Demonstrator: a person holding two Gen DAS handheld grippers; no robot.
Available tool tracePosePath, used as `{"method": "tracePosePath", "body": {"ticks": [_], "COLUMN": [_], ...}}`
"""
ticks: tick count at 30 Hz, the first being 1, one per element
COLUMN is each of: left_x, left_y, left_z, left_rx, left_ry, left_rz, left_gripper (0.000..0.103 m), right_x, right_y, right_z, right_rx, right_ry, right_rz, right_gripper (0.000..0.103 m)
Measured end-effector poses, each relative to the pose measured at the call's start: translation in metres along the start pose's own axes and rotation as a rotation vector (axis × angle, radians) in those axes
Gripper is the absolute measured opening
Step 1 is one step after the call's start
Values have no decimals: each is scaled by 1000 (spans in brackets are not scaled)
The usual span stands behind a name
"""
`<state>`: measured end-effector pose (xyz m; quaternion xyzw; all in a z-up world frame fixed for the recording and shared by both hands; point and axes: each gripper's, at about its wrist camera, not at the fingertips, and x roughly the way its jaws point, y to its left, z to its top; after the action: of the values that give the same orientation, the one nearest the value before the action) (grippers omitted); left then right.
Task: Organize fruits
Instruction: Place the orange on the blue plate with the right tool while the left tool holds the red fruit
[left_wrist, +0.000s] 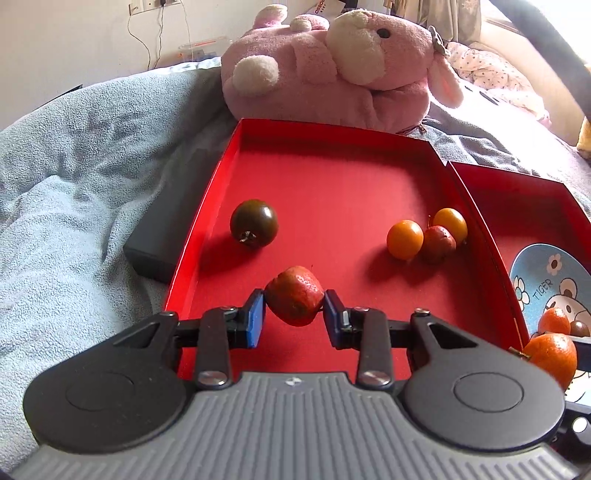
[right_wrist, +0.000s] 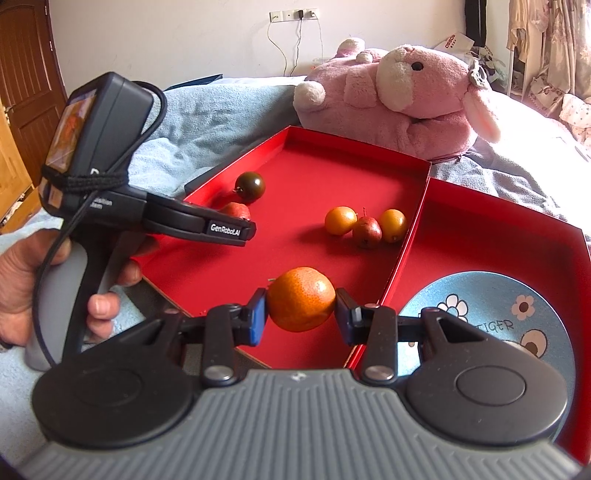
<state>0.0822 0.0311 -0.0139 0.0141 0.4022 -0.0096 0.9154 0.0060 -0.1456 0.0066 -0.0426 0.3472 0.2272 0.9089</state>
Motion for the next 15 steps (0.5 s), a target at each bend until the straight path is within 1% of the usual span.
{"method": "tracePosePath", "body": {"ticks": [15], "left_x": [-26], "left_y": [0], "left_z": [-12], "left_rx": [-1], "left_ry": [-38], "left_rz": [1], "left_gripper": [39], "right_x": [-21], "right_y": [8], "right_z": [-13], "right_rx": [-8], "right_ry": [15], "right_rz": [-22], "right_gripper": [42]}}
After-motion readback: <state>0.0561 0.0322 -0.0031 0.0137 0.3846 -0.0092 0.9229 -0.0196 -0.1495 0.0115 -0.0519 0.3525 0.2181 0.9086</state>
